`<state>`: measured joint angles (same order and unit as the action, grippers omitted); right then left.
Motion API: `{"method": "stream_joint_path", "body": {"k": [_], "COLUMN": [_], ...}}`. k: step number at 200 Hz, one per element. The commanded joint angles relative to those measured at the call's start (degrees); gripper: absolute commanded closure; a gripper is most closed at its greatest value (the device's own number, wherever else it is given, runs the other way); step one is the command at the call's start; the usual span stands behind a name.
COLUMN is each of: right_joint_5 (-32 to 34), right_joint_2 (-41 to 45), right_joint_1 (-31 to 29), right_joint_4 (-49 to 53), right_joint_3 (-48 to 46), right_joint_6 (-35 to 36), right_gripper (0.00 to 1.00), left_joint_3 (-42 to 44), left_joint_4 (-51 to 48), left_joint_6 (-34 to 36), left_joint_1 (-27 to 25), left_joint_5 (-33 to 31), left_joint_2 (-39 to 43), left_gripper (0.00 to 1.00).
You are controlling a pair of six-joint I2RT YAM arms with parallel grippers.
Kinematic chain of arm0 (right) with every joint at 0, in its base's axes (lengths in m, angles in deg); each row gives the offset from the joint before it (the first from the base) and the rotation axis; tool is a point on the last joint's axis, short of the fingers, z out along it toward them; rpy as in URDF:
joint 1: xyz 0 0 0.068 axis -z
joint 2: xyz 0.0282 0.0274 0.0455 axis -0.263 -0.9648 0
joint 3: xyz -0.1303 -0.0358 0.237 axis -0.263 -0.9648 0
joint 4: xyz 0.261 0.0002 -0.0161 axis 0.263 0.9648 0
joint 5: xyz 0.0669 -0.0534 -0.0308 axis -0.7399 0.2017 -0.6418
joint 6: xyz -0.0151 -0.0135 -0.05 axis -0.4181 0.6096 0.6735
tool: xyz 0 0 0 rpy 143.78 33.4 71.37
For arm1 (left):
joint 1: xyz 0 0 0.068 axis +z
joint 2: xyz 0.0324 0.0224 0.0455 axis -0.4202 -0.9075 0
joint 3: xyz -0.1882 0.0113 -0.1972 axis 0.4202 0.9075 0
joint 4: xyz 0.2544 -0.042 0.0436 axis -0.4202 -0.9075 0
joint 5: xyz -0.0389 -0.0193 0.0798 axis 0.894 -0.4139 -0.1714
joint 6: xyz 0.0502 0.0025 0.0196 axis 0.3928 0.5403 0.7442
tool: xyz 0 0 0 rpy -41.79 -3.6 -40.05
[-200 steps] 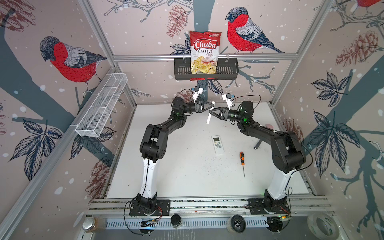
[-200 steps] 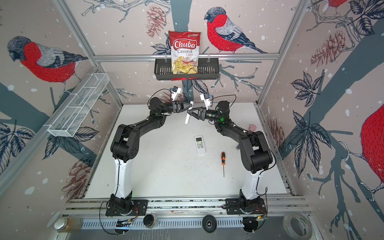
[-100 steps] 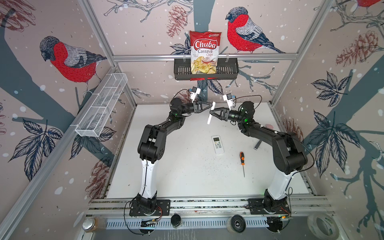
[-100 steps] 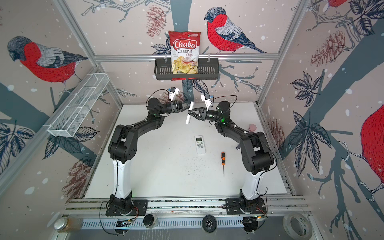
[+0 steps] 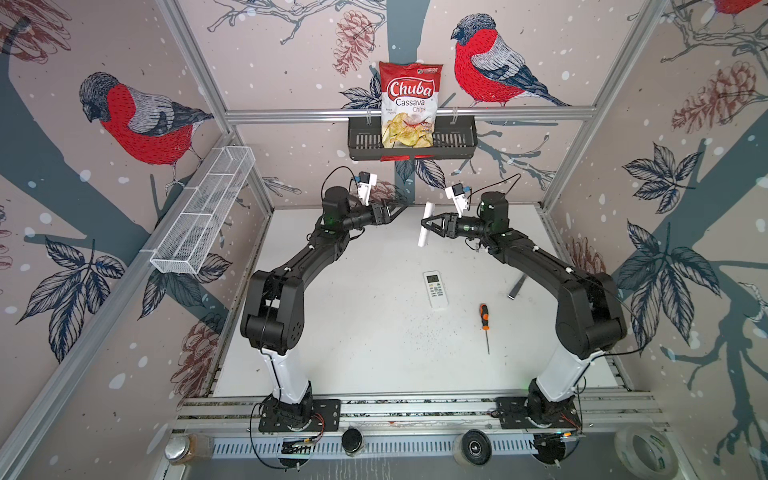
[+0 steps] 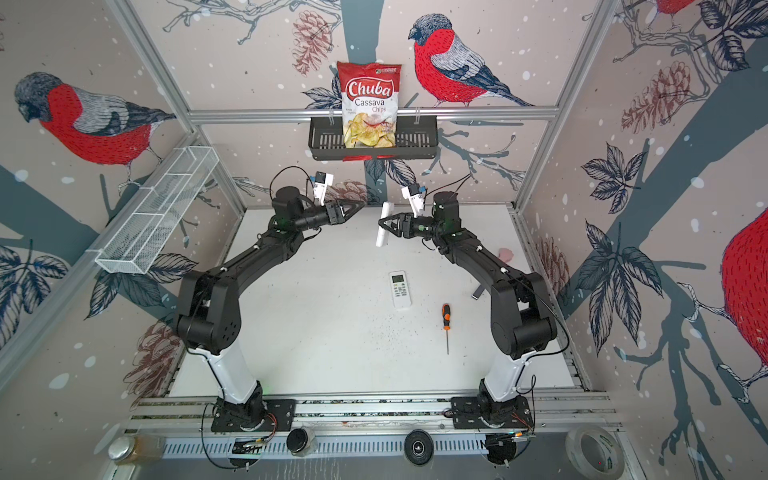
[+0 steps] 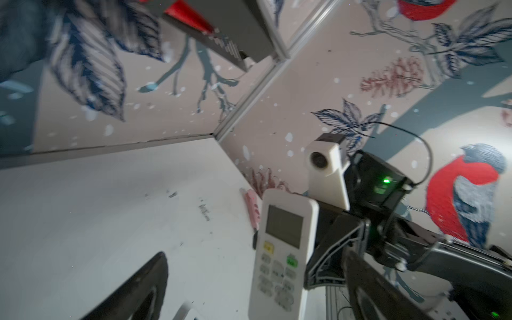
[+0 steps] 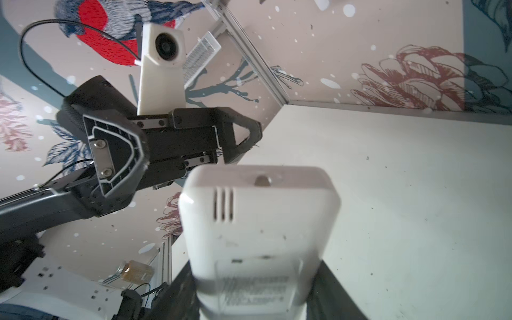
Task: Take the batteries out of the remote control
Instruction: 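Open the left gripper and draw it back while the right gripper holds the remote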
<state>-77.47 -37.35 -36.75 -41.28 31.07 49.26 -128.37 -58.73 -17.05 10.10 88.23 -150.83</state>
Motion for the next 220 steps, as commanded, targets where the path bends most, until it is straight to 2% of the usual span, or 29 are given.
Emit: {"method": "stream_joint_path", "body": {"k": [1,47,72,83,101,130,169,180,195,220], "right_joint_5": [7.89,27.55,33.39,36.16,39.12,39.0,39.23,38.74,37.22,33.17], "right_joint_2": [0.57,-1.05,-3.58,-5.38,-7.92,-7.93,-6.96,-6.57,-7.06,-7.7], "right_joint_1": [-1.98,-8.29,-11.06,-12.62,-14.49,-15.93,-17.24,-16.96,-15.19,-11.02], "right_joint_4": [15.48,33.59,38.18,40.22,42.46,41.0,39.33,38.1,36.56,33.2], "right_joint_3": [3.36,9.85,11.43,12.65,14.31,13.42,12.23,11.85,12.56,14.21], "right_joint_6": [7.61,14.63,15.77,16.09,16.05,15.97,17.49,16.66,13.44,5.81], "right_gripper": [0.7,0.7,0.7,0.7,0.71,0.71,0.7,0.7,0.7,0.73], "left_joint_3": [5.04,14.35,18.71,23.22,29.0,31.11,32.2,32.33,35.19,41.21], "left_joint_4": [-7.23,-10.67,-13.59,-12.45,-8.13,-3.27,6.51,7.32,11.78,20.36], "left_joint_6": [5.96,6.82,6.29,5.58,3.79,1.83,-2.4,-2.58,-2.81,-1.12], "left_joint_1": [0.11,-0.33,-0.31,-0.35,-0.29,-0.31,-0.5,-0.83,-1.72,-3.6], "left_joint_5": [-11.59,-18.63,-26.38,-28.87,-28.34,-20.32,-12.47,-12.8,-15.2,-22.9], "left_joint_2": [5.16,13.39,17.59,19.83,22.02,19.32,16.75,16.52,17.73,19.89], "left_gripper": [0.04,0.05,0.09,0.1,0.1,0.25,0.28,0.33,0.33,0.24]}}
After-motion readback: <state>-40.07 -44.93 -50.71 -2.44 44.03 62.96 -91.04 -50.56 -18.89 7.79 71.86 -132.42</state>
